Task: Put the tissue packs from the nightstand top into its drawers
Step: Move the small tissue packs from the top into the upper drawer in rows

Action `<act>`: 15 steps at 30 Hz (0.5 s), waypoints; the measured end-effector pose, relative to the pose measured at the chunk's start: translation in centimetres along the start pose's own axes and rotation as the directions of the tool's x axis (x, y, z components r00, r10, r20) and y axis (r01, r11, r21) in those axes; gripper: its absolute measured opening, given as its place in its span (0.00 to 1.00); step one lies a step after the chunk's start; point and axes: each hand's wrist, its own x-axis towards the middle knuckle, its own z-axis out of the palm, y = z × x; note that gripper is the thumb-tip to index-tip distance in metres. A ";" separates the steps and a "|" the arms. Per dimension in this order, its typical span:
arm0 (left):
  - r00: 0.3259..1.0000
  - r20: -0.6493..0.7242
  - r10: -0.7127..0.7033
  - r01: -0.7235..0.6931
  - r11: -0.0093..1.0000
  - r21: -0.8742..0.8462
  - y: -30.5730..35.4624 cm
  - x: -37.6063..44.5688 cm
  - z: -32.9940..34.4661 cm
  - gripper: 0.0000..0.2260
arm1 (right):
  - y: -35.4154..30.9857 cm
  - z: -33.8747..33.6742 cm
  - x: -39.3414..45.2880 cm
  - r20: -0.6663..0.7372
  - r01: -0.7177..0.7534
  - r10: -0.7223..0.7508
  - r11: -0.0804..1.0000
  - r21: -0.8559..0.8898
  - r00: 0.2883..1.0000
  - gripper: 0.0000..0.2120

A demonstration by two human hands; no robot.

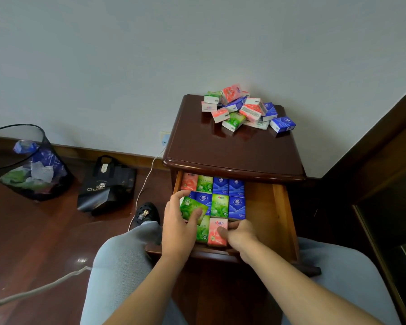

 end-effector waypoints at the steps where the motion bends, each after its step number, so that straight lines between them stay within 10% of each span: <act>1: 1.000 0.002 0.005 -0.005 1.000 0.012 0.0 -0.1 0.0 0.21 | 0.1 0.1 0.1 -0.011 0.006 -0.006 1.000 0.006 1.000 0.11; 15: 1.000 -0.009 0.026 -0.026 1.000 0.007 0.1 -0.3 -0.1 0.18 | 0.5 0.5 1.0 -0.126 0.057 -0.080 0.982 -0.178 0.989 0.12</act>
